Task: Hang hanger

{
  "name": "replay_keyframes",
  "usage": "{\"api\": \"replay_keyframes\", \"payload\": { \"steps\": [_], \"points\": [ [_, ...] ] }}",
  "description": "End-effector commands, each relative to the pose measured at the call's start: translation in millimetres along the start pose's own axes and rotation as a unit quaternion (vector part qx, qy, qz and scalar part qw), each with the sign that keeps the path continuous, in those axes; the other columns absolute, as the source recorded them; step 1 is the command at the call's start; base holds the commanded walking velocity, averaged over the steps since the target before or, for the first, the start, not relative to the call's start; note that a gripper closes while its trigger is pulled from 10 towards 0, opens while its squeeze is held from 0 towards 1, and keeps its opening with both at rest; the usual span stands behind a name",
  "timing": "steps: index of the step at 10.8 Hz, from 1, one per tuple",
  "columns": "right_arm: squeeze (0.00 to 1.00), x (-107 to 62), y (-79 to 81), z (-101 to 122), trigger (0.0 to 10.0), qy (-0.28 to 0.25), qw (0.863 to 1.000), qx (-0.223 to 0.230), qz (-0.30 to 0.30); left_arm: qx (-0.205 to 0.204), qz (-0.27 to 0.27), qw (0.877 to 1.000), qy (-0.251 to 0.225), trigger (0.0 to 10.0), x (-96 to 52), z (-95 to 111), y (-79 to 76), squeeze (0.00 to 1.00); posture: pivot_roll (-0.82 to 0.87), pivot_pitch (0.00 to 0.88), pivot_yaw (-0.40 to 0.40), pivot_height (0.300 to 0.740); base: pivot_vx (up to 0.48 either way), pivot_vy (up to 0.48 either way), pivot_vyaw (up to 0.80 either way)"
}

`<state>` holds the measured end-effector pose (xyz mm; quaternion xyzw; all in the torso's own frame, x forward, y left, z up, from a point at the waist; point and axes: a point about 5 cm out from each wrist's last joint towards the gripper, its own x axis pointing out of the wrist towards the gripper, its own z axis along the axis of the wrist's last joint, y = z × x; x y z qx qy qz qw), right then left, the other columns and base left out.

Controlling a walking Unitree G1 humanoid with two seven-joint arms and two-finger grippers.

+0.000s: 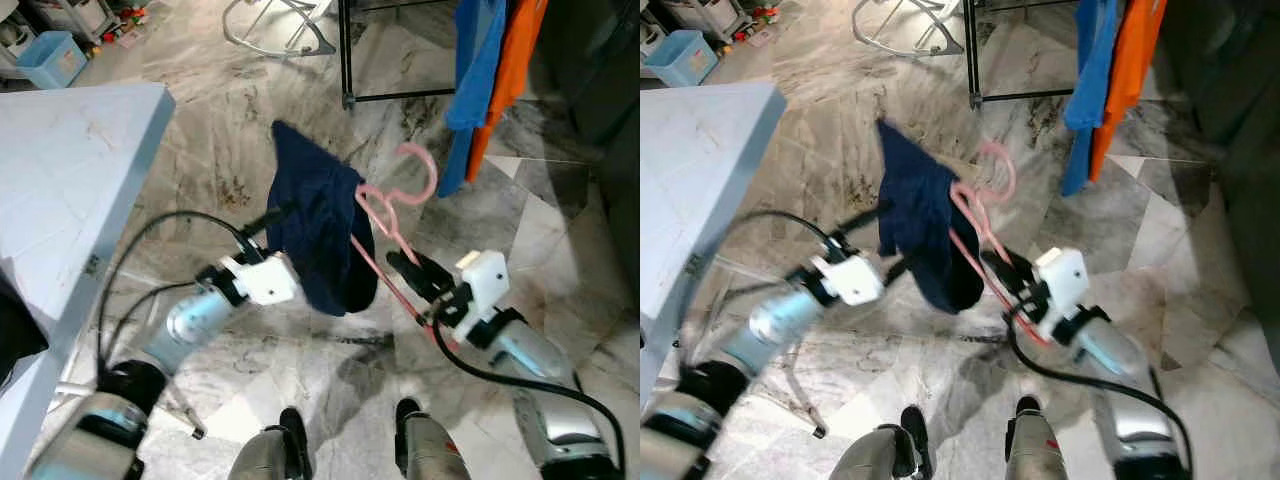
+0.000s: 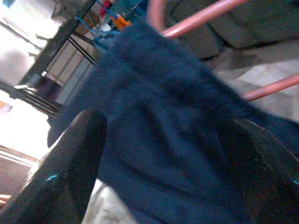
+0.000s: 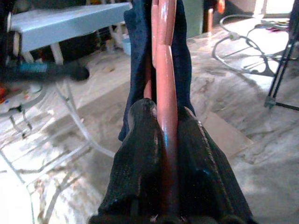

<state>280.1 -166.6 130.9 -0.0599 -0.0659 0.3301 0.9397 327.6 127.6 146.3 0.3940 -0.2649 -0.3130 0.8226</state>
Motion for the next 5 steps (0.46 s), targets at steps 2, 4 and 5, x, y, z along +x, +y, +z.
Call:
{"api": "replay_keyframes", "payload": {
  "steps": [2,4,5],
  "points": [
    [0.0,-8.5,1.2,-2,10.0,-0.009,1.0,0.008,0.025,0.02,-0.026,0.999,0.01,10.0,-6.1,-6,4.8,1.0,-0.2,0.266,0.162,0.74,0.0,0.0,0.0],
    [0.0,-28.6,0.1,-17,10.0,0.043,0.996,-0.01,0.075,0.033,-0.045,0.998,0.018,10.0,-4.2,-9,6.7,1.0,-0.19,0.267,0.165,0.74,0.0,0.0,0.0],
    [0.0,-34.0,-5.3,-18,10.0,0.058,0.994,-0.026,0.087,0.034,-0.062,0.997,0.026,10.0,-5.6,-12,2.1,1.0,-0.19,0.271,0.168,0.74,0.0,0.0,0.0]
  ]
}}
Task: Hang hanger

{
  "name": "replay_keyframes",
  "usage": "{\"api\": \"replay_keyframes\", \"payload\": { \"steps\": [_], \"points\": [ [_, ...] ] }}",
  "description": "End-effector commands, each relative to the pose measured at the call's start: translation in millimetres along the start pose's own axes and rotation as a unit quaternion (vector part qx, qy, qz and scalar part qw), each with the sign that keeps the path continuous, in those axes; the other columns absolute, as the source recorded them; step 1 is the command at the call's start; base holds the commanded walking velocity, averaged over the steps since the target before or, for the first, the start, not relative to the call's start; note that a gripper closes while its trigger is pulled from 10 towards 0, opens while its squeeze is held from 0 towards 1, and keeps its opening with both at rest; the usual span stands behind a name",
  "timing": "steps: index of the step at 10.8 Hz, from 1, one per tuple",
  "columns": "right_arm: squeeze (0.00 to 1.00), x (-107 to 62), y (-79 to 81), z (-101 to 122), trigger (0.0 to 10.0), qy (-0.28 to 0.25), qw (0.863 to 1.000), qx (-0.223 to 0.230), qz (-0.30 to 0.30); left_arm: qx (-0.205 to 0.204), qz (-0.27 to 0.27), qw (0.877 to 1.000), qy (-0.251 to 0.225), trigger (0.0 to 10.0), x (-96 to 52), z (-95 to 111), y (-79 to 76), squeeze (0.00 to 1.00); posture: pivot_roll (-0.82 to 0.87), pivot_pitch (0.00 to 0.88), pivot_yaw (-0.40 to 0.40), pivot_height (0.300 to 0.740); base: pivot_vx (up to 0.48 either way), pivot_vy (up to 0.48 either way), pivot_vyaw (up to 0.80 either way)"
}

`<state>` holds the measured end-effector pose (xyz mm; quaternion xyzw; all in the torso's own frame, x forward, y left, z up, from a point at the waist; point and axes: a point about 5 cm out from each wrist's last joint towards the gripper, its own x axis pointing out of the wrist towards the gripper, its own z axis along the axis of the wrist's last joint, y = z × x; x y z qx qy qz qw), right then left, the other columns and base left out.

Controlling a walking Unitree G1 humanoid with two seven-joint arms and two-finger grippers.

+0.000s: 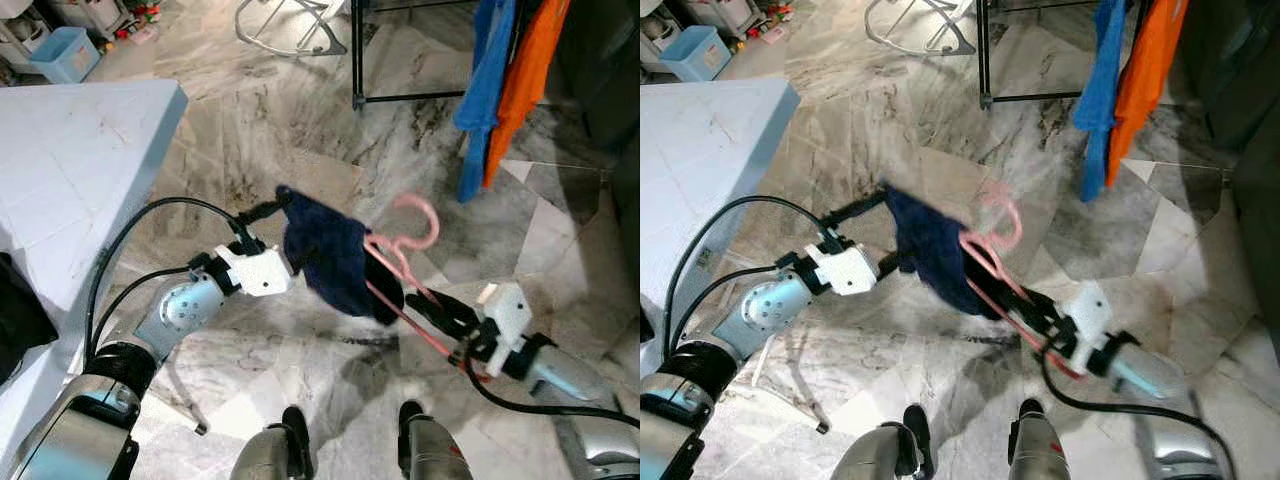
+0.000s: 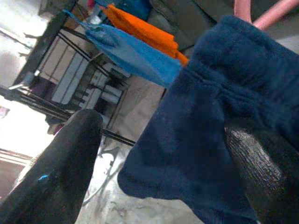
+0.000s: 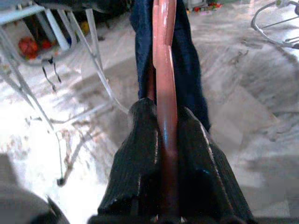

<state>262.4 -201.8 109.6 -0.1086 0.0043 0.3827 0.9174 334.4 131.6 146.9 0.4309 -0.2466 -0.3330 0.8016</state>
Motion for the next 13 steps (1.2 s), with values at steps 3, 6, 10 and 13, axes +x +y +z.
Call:
{"api": "replay_keyframes", "payload": {
  "steps": [3,6,10,13],
  "points": [
    [0.0,-3.9,-8.2,6,10.0,0.018,0.996,-0.069,0.059,0.004,-0.084,0.996,0.029,10.0,-9.1,-11,-18.1,1.0,-0.2,0.282,0.17,0.74,0.0,0.0,0.0],
    [0.0,-3.7,-11.1,11,10.0,0.049,0.983,-0.124,0.125,0.004,-0.119,0.992,0.048,10.0,-6.9,-15,-24.3,1.0,-0.2,0.286,0.172,0.74,0.0,0.0,0.0],
    [0.0,-11.4,-13.0,12,10.0,0.077,0.966,-0.176,0.172,-0.013,-0.175,0.981,0.078,10.0,-6.2,-22,-32.4,0.0,-0.21,0.288,0.183,0.74,0.0,0.0,0.0],
    [0.0,-6.7,-17.8,23,10.0,0.062,0.961,-0.216,0.16,-0.034,-0.202,0.974,0.095,0.0,-3.8,-25,-31.9,0.0,-0.22,0.294,0.183,0.74,0.0,0.0,0.0]
  ]
}}
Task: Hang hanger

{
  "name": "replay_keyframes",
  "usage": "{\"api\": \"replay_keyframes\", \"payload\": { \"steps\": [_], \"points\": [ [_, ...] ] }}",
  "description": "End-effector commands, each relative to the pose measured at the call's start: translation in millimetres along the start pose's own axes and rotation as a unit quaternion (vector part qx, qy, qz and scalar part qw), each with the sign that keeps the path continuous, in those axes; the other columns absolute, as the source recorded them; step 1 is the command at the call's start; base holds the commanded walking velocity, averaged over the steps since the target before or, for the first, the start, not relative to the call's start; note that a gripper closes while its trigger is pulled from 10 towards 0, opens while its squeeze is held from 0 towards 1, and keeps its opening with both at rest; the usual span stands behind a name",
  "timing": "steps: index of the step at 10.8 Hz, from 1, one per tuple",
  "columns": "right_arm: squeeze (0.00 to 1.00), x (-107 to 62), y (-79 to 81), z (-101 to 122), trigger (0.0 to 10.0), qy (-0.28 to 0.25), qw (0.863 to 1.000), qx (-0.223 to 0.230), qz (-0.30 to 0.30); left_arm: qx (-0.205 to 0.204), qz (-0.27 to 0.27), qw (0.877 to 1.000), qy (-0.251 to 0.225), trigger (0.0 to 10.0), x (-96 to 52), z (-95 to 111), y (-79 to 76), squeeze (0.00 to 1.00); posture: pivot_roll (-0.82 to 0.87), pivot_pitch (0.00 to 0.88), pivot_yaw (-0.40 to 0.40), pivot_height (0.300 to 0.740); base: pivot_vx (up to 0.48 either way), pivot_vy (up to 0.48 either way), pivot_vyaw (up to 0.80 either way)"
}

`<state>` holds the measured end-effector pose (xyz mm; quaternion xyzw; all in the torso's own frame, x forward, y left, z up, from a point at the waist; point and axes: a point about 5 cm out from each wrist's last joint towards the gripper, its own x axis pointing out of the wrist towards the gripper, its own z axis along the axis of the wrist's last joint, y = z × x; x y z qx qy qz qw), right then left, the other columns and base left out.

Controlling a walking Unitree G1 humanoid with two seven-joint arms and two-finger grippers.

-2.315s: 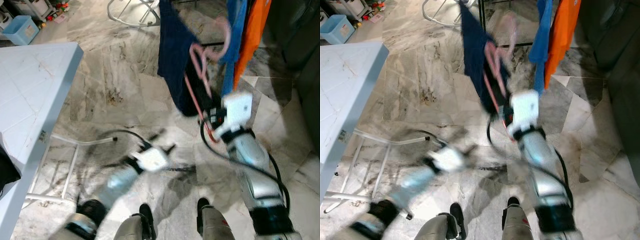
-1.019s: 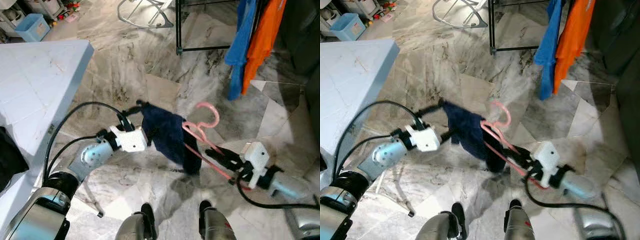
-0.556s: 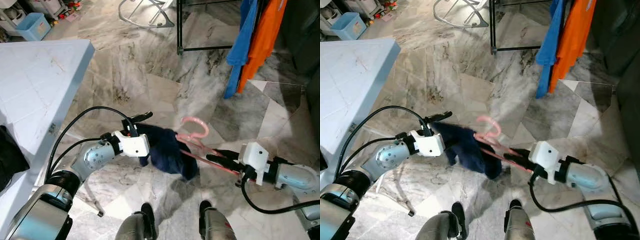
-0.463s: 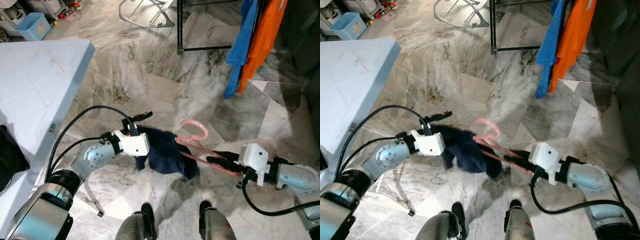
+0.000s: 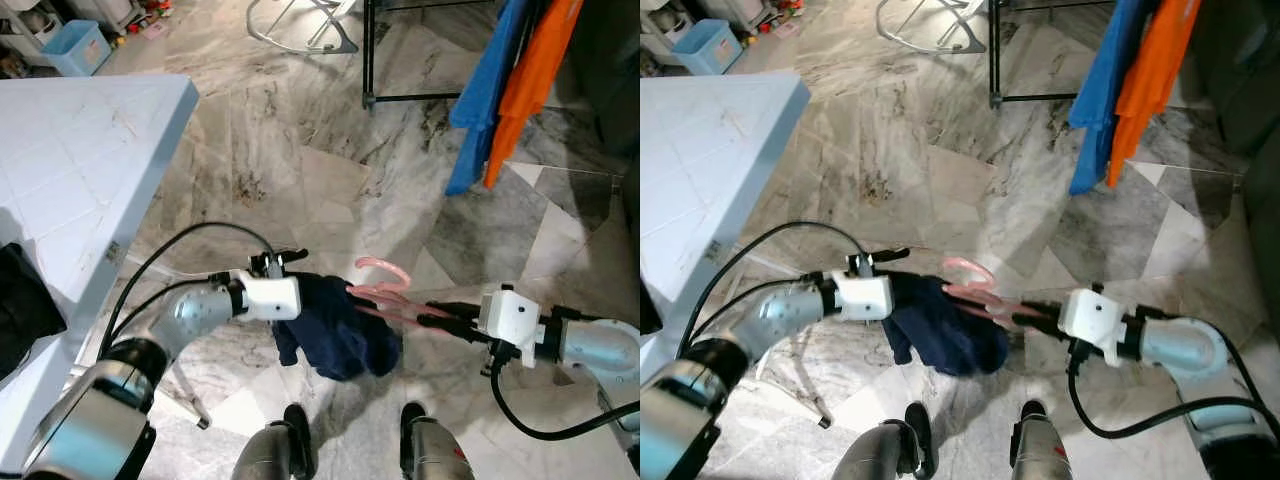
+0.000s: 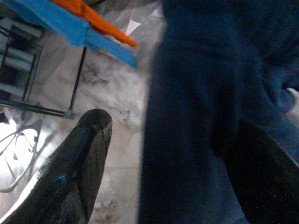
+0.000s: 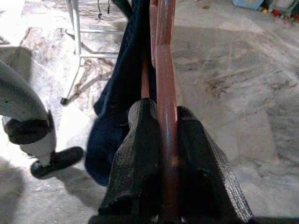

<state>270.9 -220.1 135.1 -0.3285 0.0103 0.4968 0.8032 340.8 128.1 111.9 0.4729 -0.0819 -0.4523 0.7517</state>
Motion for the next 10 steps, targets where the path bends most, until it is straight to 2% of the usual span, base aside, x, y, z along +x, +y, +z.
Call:
{"api": "replay_keyframes", "payload": {
  "steps": [1,3,6,9,10],
  "points": [
    [0.0,2.8,0.9,6,10.0,-0.016,0.999,-0.028,-0.003,-0.015,-0.009,1.0,0.017,0.0,-3.3,-6,-0.2,0.0,-0.22,0.297,0.185,0.74,0.0,0.0,0.0],
    [0.0,2.9,-2.6,6,10.0,-0.014,0.999,-0.043,-0.016,-0.021,0.006,0.999,0.025,0.0,1.3,-4,11.1,0.0,-0.22,0.303,0.192,0.74,0.0,0.0,0.0],
    [0.0,3.0,-11.6,5,10.0,-0.007,0.997,-0.072,-0.037,-0.021,-0.026,0.999,0.026,0.0,7.5,-1,9.6,0.0,-0.22,0.307,0.199,0.74,0.0,0.0,0.0],
    [0.0,4.3,-14.5,3,10.0,-0.002,0.996,-0.085,-0.041,-0.026,-0.006,0.999,0.029,0.0,8.4,0,20.1,0.0,-0.22,0.307,0.203,0.74,0.0,0.0,0.0],
    [0.0,4.0,-16.4,2,10.0,-0.001,0.995,-0.086,-0.044,-0.027,-0.009,0.999,0.029,0.0,8.3,0,18.7,0.0,-0.22,0.305,0.205,0.74,0.0,0.0,0.0]
  ]
}}
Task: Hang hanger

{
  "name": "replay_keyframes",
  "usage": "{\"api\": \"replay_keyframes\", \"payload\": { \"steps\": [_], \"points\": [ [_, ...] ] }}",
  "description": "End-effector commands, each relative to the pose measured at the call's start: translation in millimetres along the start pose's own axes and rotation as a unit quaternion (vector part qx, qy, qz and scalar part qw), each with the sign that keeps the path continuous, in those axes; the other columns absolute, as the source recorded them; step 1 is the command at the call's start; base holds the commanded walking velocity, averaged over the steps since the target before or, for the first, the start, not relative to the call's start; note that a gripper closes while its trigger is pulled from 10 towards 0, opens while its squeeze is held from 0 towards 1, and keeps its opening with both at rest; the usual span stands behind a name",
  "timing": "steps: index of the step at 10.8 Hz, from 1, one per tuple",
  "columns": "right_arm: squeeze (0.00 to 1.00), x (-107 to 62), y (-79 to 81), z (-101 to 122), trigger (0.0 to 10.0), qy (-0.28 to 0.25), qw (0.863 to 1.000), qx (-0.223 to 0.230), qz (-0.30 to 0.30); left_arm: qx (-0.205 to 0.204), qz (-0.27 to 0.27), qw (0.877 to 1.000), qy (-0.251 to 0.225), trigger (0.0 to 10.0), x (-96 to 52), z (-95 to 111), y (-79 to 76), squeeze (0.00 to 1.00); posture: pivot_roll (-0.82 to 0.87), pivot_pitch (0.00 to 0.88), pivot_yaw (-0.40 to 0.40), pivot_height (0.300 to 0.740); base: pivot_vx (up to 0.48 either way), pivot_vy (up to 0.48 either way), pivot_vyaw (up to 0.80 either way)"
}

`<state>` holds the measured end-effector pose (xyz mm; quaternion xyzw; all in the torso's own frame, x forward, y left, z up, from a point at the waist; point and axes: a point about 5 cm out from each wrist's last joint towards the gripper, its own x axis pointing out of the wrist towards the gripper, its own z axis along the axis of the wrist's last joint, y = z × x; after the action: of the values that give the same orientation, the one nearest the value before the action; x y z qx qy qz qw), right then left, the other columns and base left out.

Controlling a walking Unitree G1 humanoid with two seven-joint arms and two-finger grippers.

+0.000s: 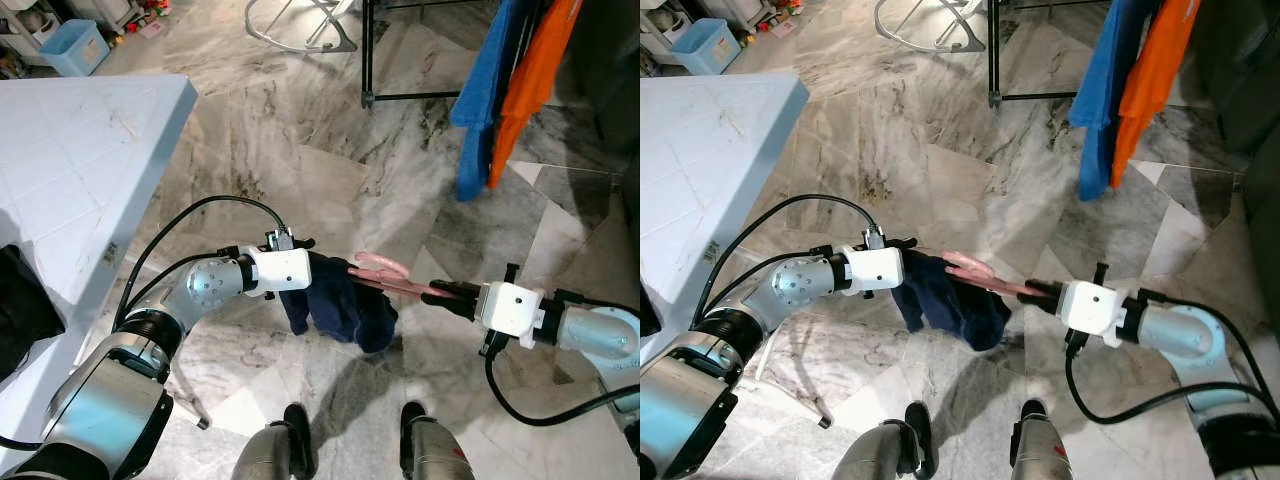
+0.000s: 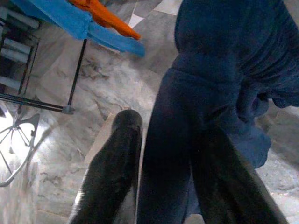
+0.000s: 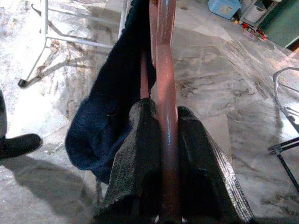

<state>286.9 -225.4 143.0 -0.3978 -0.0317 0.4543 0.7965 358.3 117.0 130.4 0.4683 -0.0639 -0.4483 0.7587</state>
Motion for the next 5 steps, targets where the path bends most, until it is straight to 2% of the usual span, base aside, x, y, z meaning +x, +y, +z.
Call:
{"api": "replay_keyframes", "payload": {
  "steps": [1,5],
  "points": [
    [0.0,2.6,0.7,3,10.0,-0.015,1.0,-0.009,-0.002,-0.012,-0.015,1.0,0.014,0.0,-4.3,-8,-7.5,0.0,-0.22,0.304,0.208,0.74,0.0,0.0,0.0],
    [0.0,5.8,-1.9,5,10.0,-0.022,1.0,-0.016,-0.01,-0.016,-0.038,0.999,0.021,0.0,-1.6,-10,-19.2,0.0,-0.21,0.301,0.214,0.74,0.0,0.0,0.0]
  ]
}}
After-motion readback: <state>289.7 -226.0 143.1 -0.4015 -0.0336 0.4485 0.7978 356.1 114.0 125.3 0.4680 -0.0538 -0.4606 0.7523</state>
